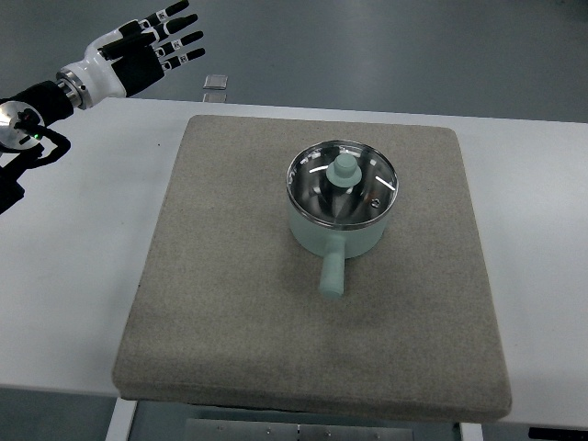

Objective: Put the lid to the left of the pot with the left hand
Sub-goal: 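Move the left hand from rest toward the saucepan above the pad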

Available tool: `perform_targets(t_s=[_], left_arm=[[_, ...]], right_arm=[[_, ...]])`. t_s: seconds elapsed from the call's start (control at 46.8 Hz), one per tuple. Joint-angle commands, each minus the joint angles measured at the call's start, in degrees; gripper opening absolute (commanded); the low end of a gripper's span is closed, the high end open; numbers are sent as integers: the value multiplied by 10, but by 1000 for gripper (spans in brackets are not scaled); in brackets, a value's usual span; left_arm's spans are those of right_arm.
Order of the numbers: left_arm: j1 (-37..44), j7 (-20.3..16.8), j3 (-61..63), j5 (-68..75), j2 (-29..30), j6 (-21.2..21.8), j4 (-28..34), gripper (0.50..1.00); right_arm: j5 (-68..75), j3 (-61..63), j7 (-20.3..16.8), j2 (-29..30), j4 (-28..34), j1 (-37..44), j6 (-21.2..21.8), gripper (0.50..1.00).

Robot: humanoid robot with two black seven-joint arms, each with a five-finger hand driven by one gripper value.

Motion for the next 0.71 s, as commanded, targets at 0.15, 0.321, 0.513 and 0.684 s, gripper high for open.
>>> perform_targets(t_s=[0.15,0.321,0.513,0.684], left_arm=[[1,0,0,1,0,0,-2,996],[1,2,0,1,-8,6,7,996],[-5,1,7,0,-17,7,21,994],[-16,-1,36,10,-22,-3,36,994]], right_arm=[[-1,0,0,0,0,1,0,924],[-1,0,0,0,0,0,0,924],[-1,0,0,0,0,0,0,924],[0,0,0,0,0,1,0,924]])
